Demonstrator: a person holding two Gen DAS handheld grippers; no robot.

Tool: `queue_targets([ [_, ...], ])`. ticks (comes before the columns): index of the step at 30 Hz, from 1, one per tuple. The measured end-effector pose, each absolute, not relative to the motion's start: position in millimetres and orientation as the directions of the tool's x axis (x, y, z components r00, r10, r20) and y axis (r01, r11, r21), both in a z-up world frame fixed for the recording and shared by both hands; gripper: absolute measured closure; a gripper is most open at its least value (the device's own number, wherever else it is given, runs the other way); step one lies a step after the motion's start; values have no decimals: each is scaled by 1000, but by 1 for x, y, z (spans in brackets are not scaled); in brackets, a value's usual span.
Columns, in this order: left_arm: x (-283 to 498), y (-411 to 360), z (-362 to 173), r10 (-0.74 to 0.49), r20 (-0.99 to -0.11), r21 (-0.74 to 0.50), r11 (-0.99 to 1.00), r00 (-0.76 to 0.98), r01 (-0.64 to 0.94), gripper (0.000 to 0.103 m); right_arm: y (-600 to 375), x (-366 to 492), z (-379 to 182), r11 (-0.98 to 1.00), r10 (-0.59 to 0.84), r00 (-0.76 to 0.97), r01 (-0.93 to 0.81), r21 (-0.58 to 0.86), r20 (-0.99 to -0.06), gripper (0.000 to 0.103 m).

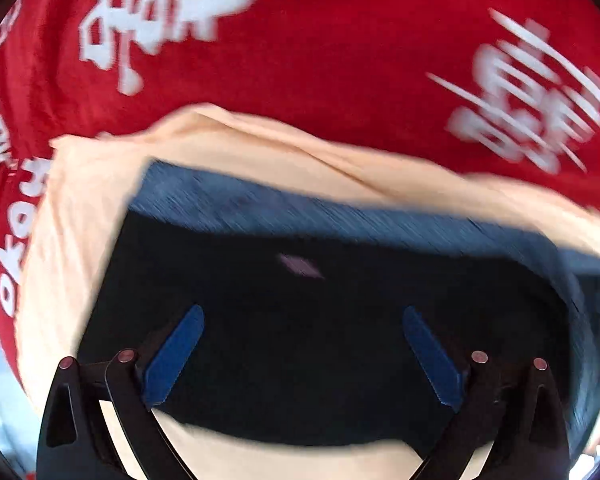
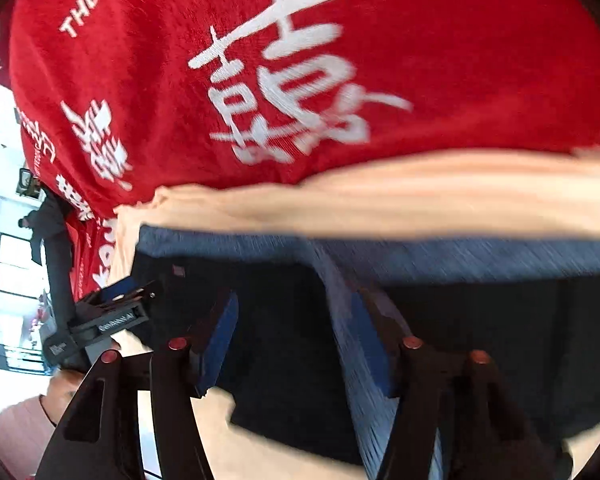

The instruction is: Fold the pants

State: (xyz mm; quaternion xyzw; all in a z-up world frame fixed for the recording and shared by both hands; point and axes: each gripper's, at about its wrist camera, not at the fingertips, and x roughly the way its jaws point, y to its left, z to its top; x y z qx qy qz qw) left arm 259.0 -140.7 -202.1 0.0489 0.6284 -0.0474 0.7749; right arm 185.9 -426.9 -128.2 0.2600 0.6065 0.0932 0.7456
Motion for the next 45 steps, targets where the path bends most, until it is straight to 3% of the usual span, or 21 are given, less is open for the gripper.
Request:
queue_targets([
  [10,144,-251,-193,-253,-967,-212,881,41,424,2,-505,-63,-108,752,280,212,558,351,-936,40],
  [14,111,-285,-193,-329,-944,-284,817,0,502,2,-494,-126,-115,717,237,182,630,298,-954,40],
  [20,76,-343,-200,-323,-945,-293,776,-47,559,2,-496,-179,-149,648,257,142,708,280,-956,40],
  [25,64,-360,-221,-305,-950,-291,778,-71,557,2,-501,-187,-168,599,349,207,701,388,-914,41],
  [31,53,-374,-230,-287,-955,-283,792,-80,542,3,-512,-178,-181,570,425,257,669,477,-868,63],
  [33,53,-376,-228,-292,-953,-288,793,-80,537,14,-519,-178,-181,529,470,278,671,520,-838,96],
  [36,56,-380,-223,-333,-935,-345,779,-121,524,53,-525,-167,-164,512,504,317,640,573,-803,97],
  [37,58,-383,-223,-350,-924,-378,774,-155,508,72,-530,-162,-156,513,517,326,622,591,-792,97],
  [45,93,-412,-178,-428,-898,-428,788,-107,442,72,-603,-88,-77,553,509,458,475,685,-729,97],
])
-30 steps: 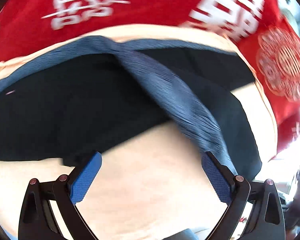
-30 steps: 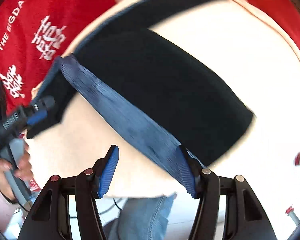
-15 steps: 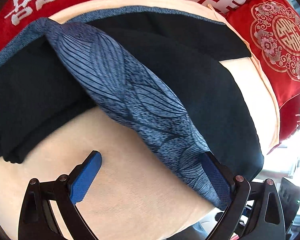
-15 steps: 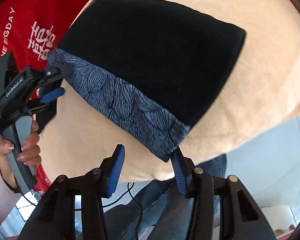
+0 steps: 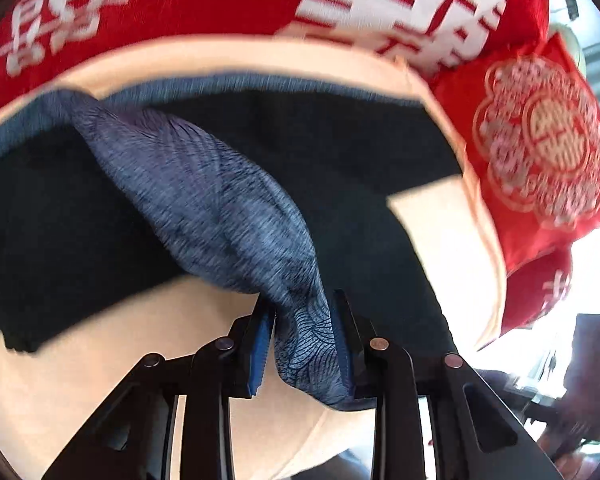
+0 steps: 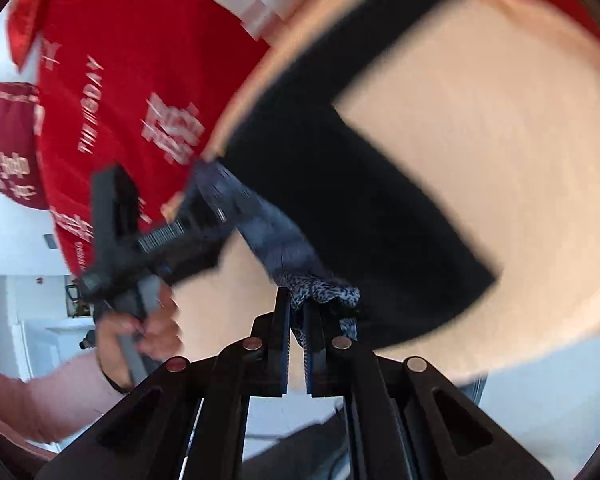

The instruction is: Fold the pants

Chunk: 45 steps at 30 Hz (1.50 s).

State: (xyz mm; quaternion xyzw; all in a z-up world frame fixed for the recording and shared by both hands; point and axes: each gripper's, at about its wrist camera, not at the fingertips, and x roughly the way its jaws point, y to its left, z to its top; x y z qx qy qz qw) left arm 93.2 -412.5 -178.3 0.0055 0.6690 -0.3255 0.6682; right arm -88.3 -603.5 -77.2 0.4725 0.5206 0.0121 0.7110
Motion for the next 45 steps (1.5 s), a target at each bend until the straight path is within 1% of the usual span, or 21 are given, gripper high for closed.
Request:
queue_targets([
  [3,119,-429,-168,-437,-897,-418,791,-64,447,72,-643,-45,-58,618,480,472,416,667,-740,97],
  [9,180,-461,-145,-393,-913,-299,830,113,472,71,-729,56,-46,758,406,444,325,565,-799,97],
  [10,186,-461,-145,-375,-917,-276,839,132,468,57,-741,61,-48,769,391,437,329,548,-810,97],
  [11,193,-461,-144,-338,-926,-232,860,168,454,30,-753,73,-55,785,367,423,337,520,-829,97],
  [12,197,-458,-144,-308,-929,-195,879,204,436,22,-764,78,-60,794,353,412,343,502,-840,97],
  [16,204,-443,-160,-211,-951,-106,909,227,403,21,-787,122,-93,835,268,321,393,385,-908,92],
  [17,206,-439,-170,-176,-961,-81,916,212,392,21,-790,129,-102,853,236,290,396,341,-928,87],
  [18,206,-436,-181,-143,-971,-60,922,192,383,21,-793,135,-108,869,196,259,401,290,-946,59],
  [20,205,-431,-197,-84,-981,-14,929,174,370,21,-799,140,-105,880,140,253,411,237,-957,18],
  [21,204,-430,-203,-57,-982,14,928,179,371,21,-801,138,-97,877,132,281,413,244,-951,18],
  [25,198,-425,-230,31,-987,88,923,156,374,21,-798,110,-77,849,186,318,425,315,-930,20],
  [26,198,-423,-235,32,-989,84,928,148,362,21,-793,96,-80,835,207,298,443,327,-932,28],
  [27,198,-421,-235,25,-988,78,934,153,349,21,-786,82,-88,826,218,256,466,318,-942,42],
  [29,202,-420,-234,31,-989,78,939,144,334,21,-776,58,-109,808,230,166,517,283,-959,58],
  [31,208,-421,-228,32,-988,81,942,153,326,21,-772,43,-131,804,201,82,555,212,-976,63],
  [32,213,-423,-222,25,-986,78,942,164,327,21,-770,42,-133,818,169,77,545,183,-983,70],
  [35,234,-430,-210,-10,-979,59,943,206,328,21,-761,66,-118,891,105,164,423,166,-981,71],
  [37,247,-440,-211,-5,-973,76,937,231,340,21,-758,89,-119,911,128,185,366,190,-974,71],
  [41,271,-452,-236,52,-970,132,934,238,333,20,-770,120,-159,916,137,121,363,173,-983,71],
  [42,275,-443,-240,22,-975,91,946,220,311,18,-778,115,-166,906,154,123,379,190,-980,78],
  [45,288,-403,-240,-3,-983,39,974,182,224,15,-794,97,-160,892,180,145,392,224,-973,86],
])
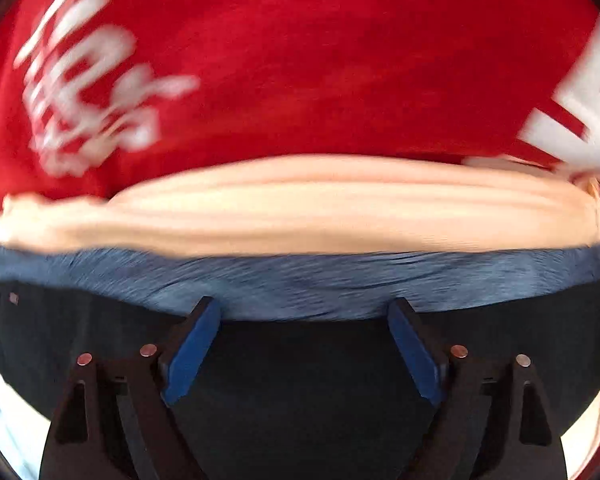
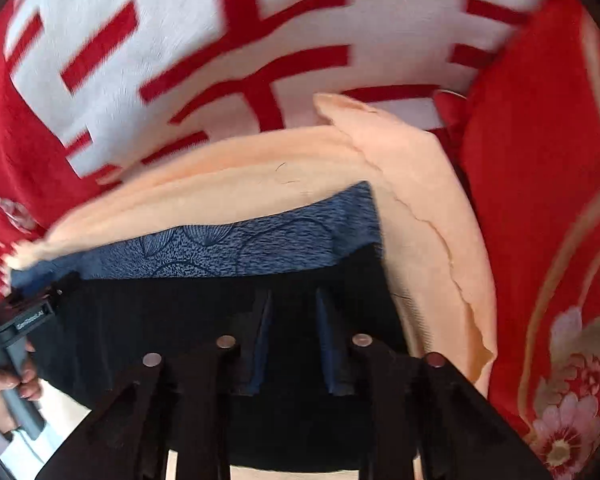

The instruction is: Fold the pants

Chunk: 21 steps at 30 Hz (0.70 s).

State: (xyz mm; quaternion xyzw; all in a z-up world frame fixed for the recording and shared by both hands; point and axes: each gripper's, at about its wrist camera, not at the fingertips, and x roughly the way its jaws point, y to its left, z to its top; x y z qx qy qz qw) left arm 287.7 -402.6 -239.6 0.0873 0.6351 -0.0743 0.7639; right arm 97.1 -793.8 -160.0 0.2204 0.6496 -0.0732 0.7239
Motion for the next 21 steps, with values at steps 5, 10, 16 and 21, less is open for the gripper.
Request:
queue_targets([
  [5,302,-323,-225,135,-976,156,981,169,115,16,-795,88,-152,895,159,104,405,188,-982,86],
  [10,295,-260,-206,227,-957,247,964,178,99,16,-760,79,-116,826,343,174,412,385,-923,69],
  [16,257,-188,-214,252,-952,268,961,171,72,16,-628,66,-103,695,627,154,333,637,-764,56],
  [21,252,-131,-224,250,-948,274,955,198,110,16,-497,69,-134,545,764,152,370,753,-627,56],
])
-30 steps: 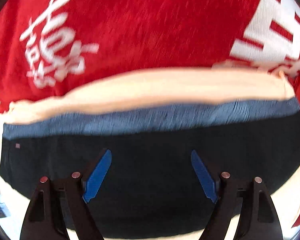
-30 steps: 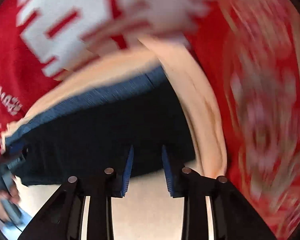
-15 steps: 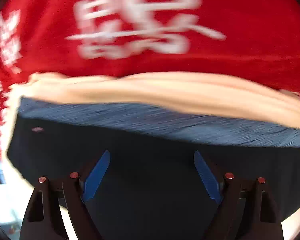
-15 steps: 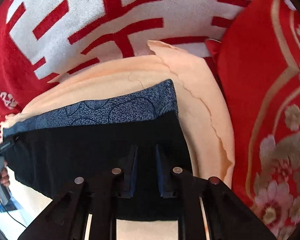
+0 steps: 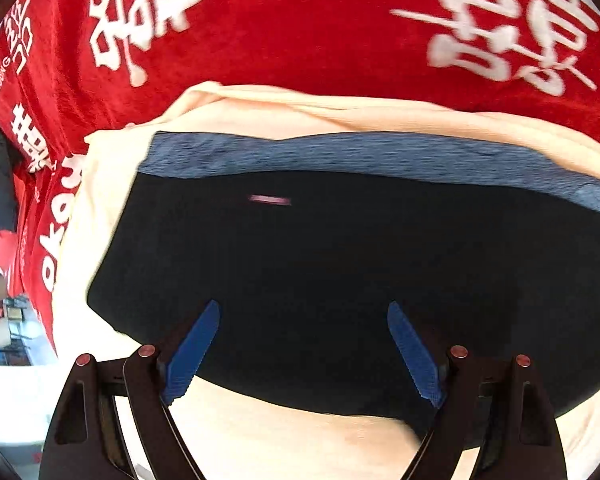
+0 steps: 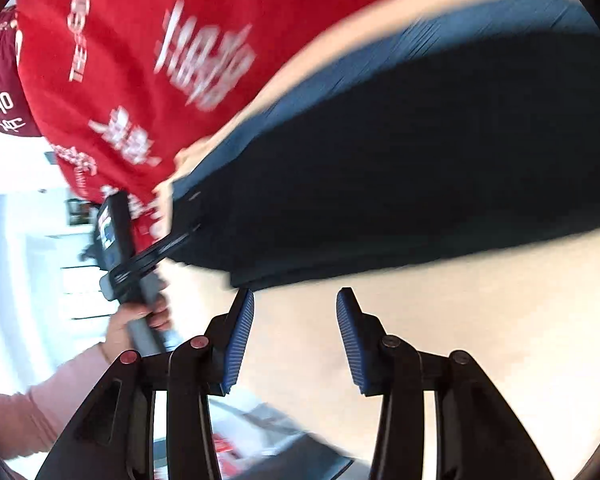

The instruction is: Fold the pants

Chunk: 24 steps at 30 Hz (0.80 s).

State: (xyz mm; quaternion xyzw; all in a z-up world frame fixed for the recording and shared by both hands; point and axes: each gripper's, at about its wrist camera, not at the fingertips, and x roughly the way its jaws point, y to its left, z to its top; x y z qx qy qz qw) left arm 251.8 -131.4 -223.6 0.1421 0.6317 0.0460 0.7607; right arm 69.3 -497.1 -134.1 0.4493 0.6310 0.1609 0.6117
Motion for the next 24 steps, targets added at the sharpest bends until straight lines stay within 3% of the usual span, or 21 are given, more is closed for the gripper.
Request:
queue_targets([
  [6,272,-69,-227,276,-927,319,937,254,146,16,-409,75,-174,447,798,191,450,774,-572,56],
  [10,276,-38,-235,197,-943,243,959,268,148,15,-393,76,-183,419,790,233,471,777,-567,56],
  [13,275,-33,-241,190,-935,248,954,300,167,4,-386,83,-194,374,783,272,513,773,-559,56],
  [14,276,-28,-243,164,-942,219,962,293,166,4,-387,86,-197,365,782,272,531,765,-561,62],
  [15,280,-20,-244,133,-953,181,971,273,159,4,-388,90,-197,382,772,255,548,744,-583,89],
  [16,282,-16,-244,119,-960,163,973,255,161,4,-388,97,-192,416,757,239,542,730,-608,95],
  [20,274,-7,-245,142,-954,223,923,263,313,4,-381,103,-138,590,689,214,389,708,-692,96],
  [24,273,0,-251,116,-961,193,930,249,313,4,-378,76,-174,609,657,124,494,621,-744,96],
])
